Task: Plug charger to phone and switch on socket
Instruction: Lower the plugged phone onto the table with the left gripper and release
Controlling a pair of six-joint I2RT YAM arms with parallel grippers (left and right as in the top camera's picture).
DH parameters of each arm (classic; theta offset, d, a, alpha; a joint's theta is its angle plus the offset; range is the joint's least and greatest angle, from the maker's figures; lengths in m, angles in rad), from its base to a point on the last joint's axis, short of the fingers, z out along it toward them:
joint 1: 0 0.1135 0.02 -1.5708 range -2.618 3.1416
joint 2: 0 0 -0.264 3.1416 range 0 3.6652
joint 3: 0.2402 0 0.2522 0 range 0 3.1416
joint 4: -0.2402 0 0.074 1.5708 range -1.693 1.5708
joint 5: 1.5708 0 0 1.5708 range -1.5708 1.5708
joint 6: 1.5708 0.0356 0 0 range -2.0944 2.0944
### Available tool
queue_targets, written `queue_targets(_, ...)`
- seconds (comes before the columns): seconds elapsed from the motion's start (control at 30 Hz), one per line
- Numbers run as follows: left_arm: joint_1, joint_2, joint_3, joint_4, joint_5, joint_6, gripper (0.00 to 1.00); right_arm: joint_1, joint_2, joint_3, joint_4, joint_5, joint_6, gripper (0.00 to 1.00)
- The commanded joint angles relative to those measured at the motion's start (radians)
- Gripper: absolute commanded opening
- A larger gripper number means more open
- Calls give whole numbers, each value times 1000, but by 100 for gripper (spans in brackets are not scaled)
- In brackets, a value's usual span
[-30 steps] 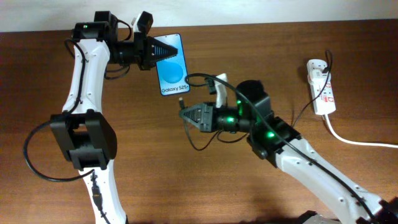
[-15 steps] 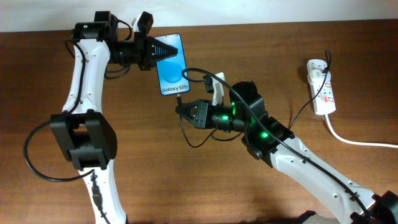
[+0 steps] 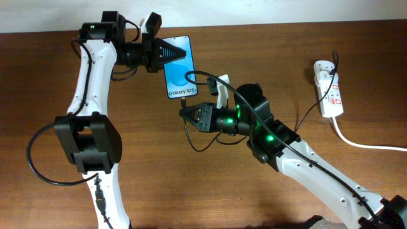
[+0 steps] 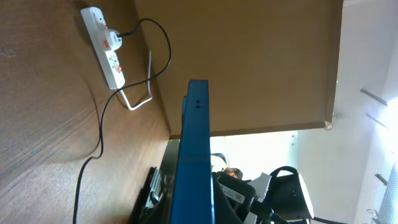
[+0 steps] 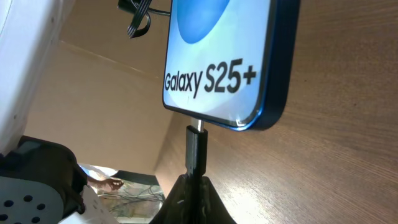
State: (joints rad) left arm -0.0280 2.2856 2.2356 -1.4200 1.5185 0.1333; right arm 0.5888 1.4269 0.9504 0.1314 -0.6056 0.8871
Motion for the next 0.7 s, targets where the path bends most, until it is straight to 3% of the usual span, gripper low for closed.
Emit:
queue_targets(0.0,-23,-6,10,-7,30,-13,0,-40,1,1,5,14,-19,4)
queue_targets(0.67,-50,-6,10,-10,0,-13,0,-74,1,2,-16,16,-64,5)
